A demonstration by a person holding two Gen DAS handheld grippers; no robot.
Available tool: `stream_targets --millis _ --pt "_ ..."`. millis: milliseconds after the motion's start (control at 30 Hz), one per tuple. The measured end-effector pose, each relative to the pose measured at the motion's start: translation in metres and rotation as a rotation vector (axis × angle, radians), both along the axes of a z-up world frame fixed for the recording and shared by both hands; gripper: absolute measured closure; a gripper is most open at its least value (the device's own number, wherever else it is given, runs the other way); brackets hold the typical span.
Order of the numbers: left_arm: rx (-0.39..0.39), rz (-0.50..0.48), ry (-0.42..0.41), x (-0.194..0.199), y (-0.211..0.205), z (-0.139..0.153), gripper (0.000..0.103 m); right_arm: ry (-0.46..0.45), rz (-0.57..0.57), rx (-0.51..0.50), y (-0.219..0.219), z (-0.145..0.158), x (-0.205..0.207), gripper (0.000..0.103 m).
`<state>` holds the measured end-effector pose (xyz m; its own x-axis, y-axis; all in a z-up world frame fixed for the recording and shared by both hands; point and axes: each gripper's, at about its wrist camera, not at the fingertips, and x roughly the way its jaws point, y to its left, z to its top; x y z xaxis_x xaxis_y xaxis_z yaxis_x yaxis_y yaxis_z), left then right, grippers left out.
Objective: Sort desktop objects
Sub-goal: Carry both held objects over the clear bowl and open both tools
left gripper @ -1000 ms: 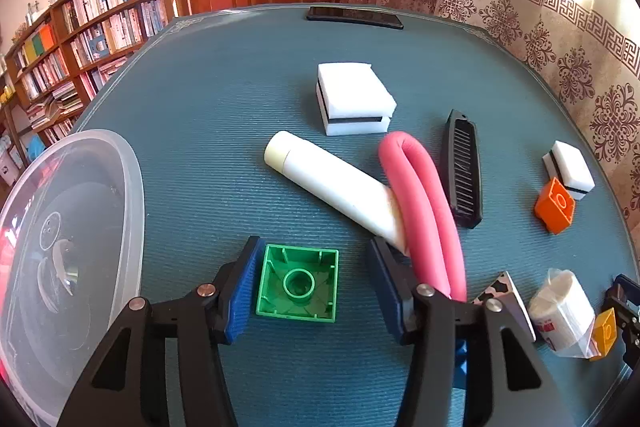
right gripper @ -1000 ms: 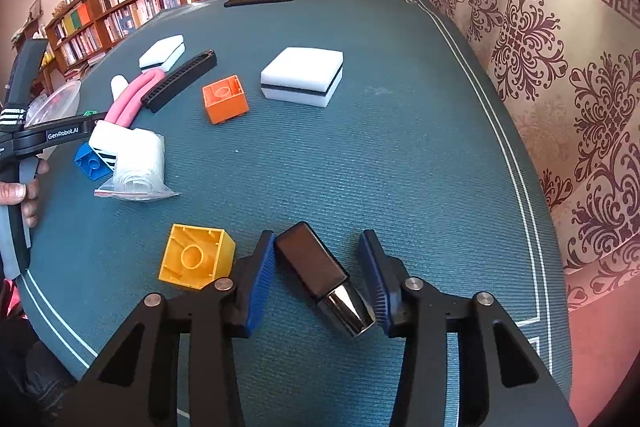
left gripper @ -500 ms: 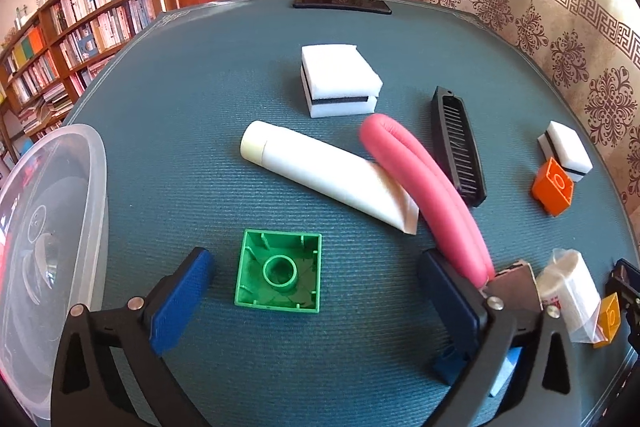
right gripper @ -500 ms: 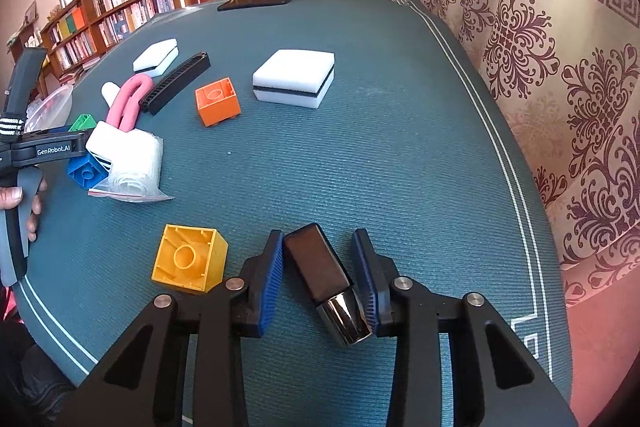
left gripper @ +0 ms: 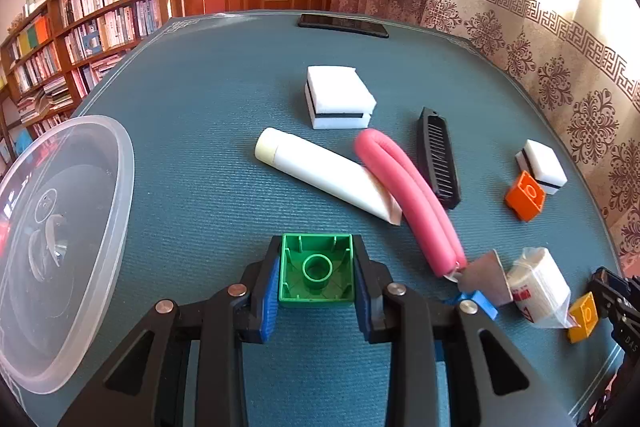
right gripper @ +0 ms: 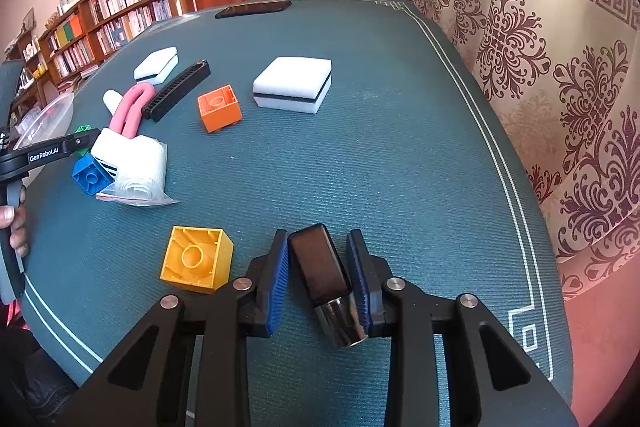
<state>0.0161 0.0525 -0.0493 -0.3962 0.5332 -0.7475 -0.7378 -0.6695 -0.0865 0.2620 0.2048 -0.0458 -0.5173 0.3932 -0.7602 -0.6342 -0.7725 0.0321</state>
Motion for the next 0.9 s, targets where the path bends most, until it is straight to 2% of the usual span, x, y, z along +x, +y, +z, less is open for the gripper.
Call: stream_targets --millis 267,433,667,900 --pt "0.047 0.011 0.092 0.015 -0.019 0.024 0.069 0.061 0.033 -0.002 -0.009 0.018 -0.015 0.081" --pt "0.077 0.053 0.138 0.007 -0.039 0.040 0.069 0.080 0.054 -0.022 -0.016 0.022 -0.027 0.081" --pt "0.093 0.120 0.153 -0.010 -0.067 0.046 0.068 0.080 0.055 -0.006 -0.021 0.030 -0.034 0.081" --pt "0.110 0.213 0.161 -0.032 -0.103 0.050 0.068 0.129 0.190 -0.002 -0.048 0.045 -0.082 0.081"
